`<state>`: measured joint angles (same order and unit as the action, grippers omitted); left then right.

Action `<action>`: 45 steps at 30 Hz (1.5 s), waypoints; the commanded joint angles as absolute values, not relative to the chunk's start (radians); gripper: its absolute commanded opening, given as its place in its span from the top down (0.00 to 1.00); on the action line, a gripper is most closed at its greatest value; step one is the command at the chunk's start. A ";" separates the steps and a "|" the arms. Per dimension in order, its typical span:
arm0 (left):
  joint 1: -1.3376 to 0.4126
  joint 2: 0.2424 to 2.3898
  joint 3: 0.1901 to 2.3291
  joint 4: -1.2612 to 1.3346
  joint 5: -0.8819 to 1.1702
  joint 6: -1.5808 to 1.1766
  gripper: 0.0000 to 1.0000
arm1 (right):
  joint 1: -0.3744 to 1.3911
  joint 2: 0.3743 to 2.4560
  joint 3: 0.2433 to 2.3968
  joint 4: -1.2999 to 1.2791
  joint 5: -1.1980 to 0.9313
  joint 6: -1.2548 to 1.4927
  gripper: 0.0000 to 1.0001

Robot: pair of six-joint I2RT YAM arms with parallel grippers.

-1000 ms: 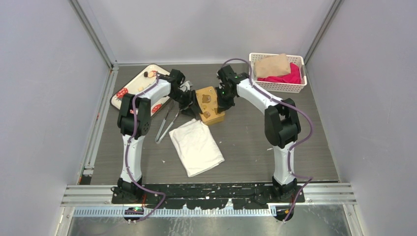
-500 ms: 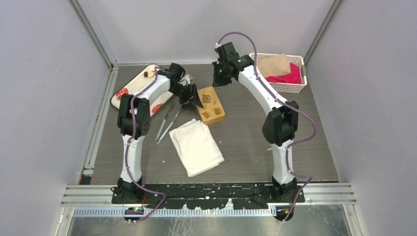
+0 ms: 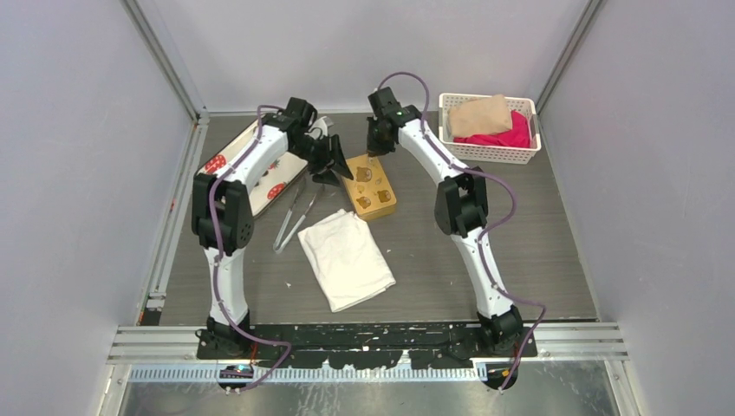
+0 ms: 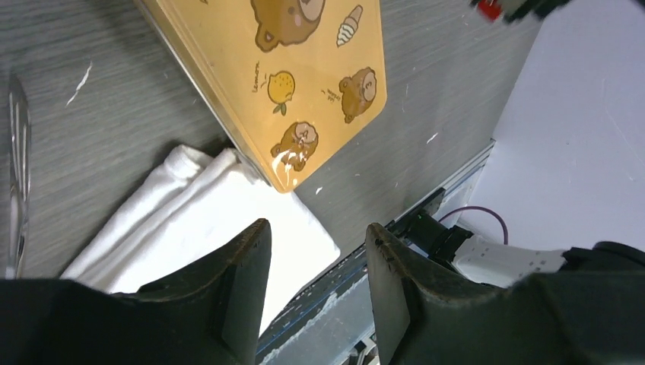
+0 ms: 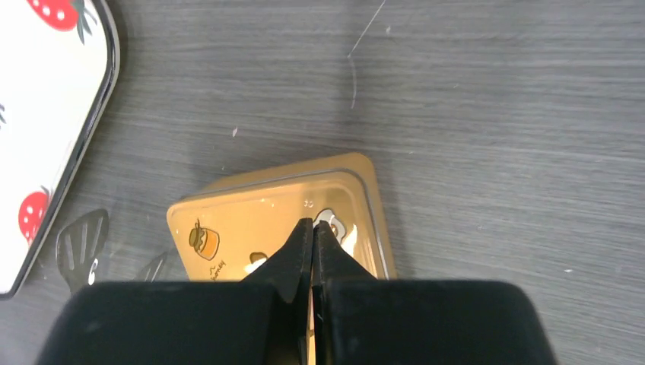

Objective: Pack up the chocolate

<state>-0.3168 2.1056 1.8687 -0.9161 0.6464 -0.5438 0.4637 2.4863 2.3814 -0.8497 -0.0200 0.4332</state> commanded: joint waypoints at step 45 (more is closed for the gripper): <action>-0.277 1.509 1.822 -0.805 0.176 -0.380 0.34 | 0.466 1.305 1.441 -0.372 0.701 0.345 0.00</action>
